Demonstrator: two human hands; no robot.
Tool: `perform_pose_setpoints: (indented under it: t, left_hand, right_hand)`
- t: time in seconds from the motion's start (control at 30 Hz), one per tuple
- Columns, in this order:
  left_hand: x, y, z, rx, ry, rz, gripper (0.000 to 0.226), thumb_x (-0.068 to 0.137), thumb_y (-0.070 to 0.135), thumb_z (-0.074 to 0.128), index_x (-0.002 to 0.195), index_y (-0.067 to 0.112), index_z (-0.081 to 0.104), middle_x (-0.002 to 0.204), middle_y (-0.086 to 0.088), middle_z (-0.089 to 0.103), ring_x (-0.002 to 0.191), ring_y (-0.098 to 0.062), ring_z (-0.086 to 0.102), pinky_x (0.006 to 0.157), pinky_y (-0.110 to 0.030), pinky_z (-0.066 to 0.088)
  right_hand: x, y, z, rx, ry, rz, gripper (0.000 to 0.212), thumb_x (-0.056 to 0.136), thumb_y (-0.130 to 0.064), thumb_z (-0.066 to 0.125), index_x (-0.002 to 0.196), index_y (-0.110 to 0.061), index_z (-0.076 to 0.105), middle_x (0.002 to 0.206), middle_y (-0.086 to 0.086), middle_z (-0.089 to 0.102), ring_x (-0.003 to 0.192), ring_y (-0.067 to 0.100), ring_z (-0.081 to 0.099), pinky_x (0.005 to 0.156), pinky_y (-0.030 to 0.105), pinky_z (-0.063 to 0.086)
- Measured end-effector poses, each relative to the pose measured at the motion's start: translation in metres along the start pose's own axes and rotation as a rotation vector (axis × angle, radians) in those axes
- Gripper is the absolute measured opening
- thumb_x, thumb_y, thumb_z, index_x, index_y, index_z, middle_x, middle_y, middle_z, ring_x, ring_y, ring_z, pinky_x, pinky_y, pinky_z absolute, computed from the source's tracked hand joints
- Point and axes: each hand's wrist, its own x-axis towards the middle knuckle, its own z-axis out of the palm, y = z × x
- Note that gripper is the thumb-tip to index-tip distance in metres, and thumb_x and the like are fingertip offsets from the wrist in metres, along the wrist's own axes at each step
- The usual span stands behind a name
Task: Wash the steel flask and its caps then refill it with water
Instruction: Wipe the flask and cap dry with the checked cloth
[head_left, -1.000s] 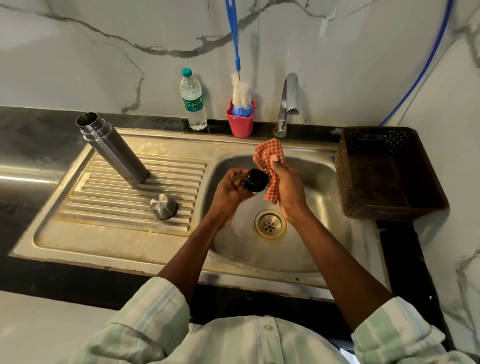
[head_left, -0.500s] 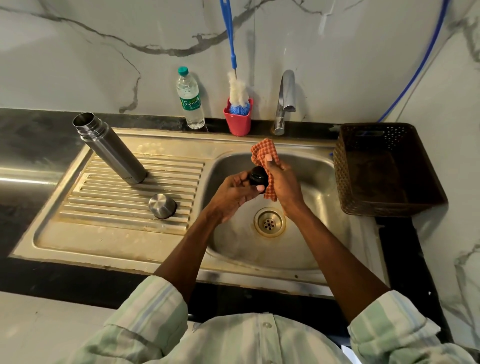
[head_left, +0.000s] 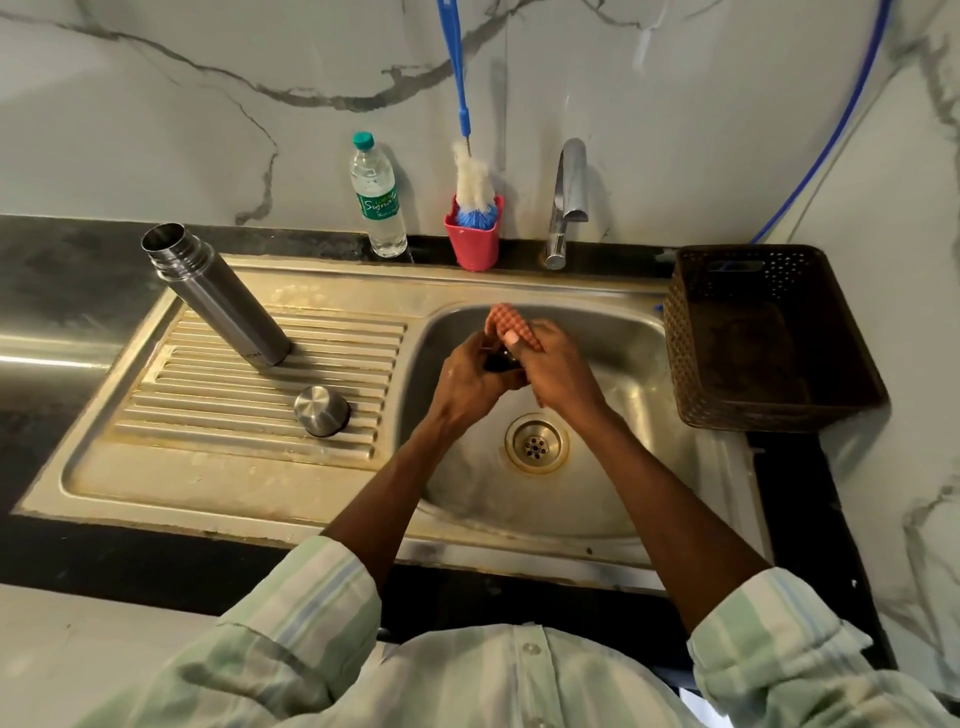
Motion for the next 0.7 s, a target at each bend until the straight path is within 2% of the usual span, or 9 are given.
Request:
perform_pose_setpoints:
  t: [0.07,0.17,0.23,0.3,0.4,0.47,0.53,0.6,0.7]
  left_hand:
    - [-0.004,-0.002,0.003,-0.226,-0.048,-0.08,0.046,0.081,0.01,0.077,0.124,0.012,0.06,0.108,-0.002,0.073,0.1,-0.014,0.069,0.087,-0.029,0.056]
    - [-0.005,-0.001,0.002,-0.579,-0.089,-0.269,0.03,0.086,0.021,0.072,0.116,0.019,0.068,0.109,-0.001,0.072,0.102,-0.018,0.06,0.082,-0.033,0.043]
    - [-0.004,0.0,-0.003,-0.728,-0.061,-0.358,0.028,0.082,0.025,0.073,0.11,0.021,0.07,0.102,0.0,0.07,0.09,-0.013,0.054,0.071,-0.028,0.038]
    - [-0.001,0.0,-0.007,-0.821,-0.036,-0.364,0.029,0.084,0.02,0.072,0.112,0.011,0.067,0.101,-0.007,0.069,0.084,-0.013,0.058,0.065,-0.025,0.046]
    - [-0.001,0.004,-0.006,-0.892,-0.019,-0.376,0.02,0.094,0.011,0.062,0.11,0.0,0.064,0.1,-0.017,0.07,0.085,-0.022,0.068,0.074,-0.029,0.058]
    - [-0.003,0.005,-0.004,-0.849,-0.068,-0.335,0.019,0.096,0.011,0.053,0.109,0.003,0.065,0.096,-0.014,0.071,0.086,-0.024,0.068,0.078,-0.032,0.058]
    - [-0.006,0.005,-0.003,-0.765,-0.129,-0.286,0.022,0.098,0.014,0.05,0.109,0.007,0.067,0.099,-0.014,0.071,0.09,-0.025,0.067,0.084,-0.037,0.056]
    - [-0.007,0.001,-0.005,-0.707,-0.152,-0.273,0.022,0.098,0.016,0.051,0.107,0.007,0.07,0.101,-0.015,0.071,0.092,-0.027,0.065,0.087,-0.04,0.054]
    - [-0.006,-0.005,-0.009,-0.644,-0.166,-0.221,0.02,0.097,0.008,0.053,0.108,0.004,0.069,0.102,-0.02,0.066,0.093,-0.033,0.057,0.083,-0.042,0.05]
  right_hand:
    - [0.008,0.001,-0.011,0.299,-0.083,0.234,0.034,0.099,-0.039,0.049,0.112,-0.013,0.067,0.102,0.011,0.07,0.079,0.019,0.066,0.063,0.028,0.05]
    - [0.011,0.012,-0.015,0.816,-0.04,0.438,0.036,0.095,-0.04,0.054,0.116,-0.013,0.067,0.105,0.01,0.073,0.095,0.027,0.07,0.081,0.038,0.052]
    - [0.009,0.016,-0.012,0.913,0.05,0.444,0.037,0.094,-0.04,0.057,0.119,-0.015,0.066,0.106,0.007,0.074,0.1,0.027,0.069,0.085,0.039,0.053]
    - [0.003,0.017,-0.003,0.805,0.139,0.371,0.034,0.095,-0.041,0.055,0.121,-0.02,0.065,0.106,0.002,0.073,0.098,0.023,0.068,0.084,0.039,0.053]
    - [-0.012,0.007,0.012,0.473,0.231,0.129,0.024,0.1,-0.039,0.049,0.114,-0.027,0.064,0.104,-0.004,0.064,0.088,0.01,0.062,0.073,0.024,0.048]
    - [-0.017,0.008,0.025,0.154,0.246,-0.132,0.037,0.099,-0.039,0.049,0.131,-0.023,0.058,0.127,0.001,0.053,0.112,0.014,0.053,0.09,0.023,0.044]
    - [-0.014,0.016,0.033,-0.131,0.309,-0.31,0.048,0.098,-0.041,0.046,0.139,-0.016,0.051,0.136,0.007,0.049,0.119,0.023,0.046,0.097,0.03,0.039]
    - [-0.01,0.022,0.034,-0.207,0.339,-0.339,0.049,0.098,-0.043,0.043,0.136,-0.013,0.054,0.133,0.01,0.052,0.116,0.026,0.048,0.095,0.035,0.043]
    - [-0.011,0.016,0.033,-0.139,0.337,-0.238,0.047,0.099,-0.046,0.041,0.126,-0.012,0.059,0.124,0.006,0.055,0.112,0.022,0.051,0.091,0.037,0.048]
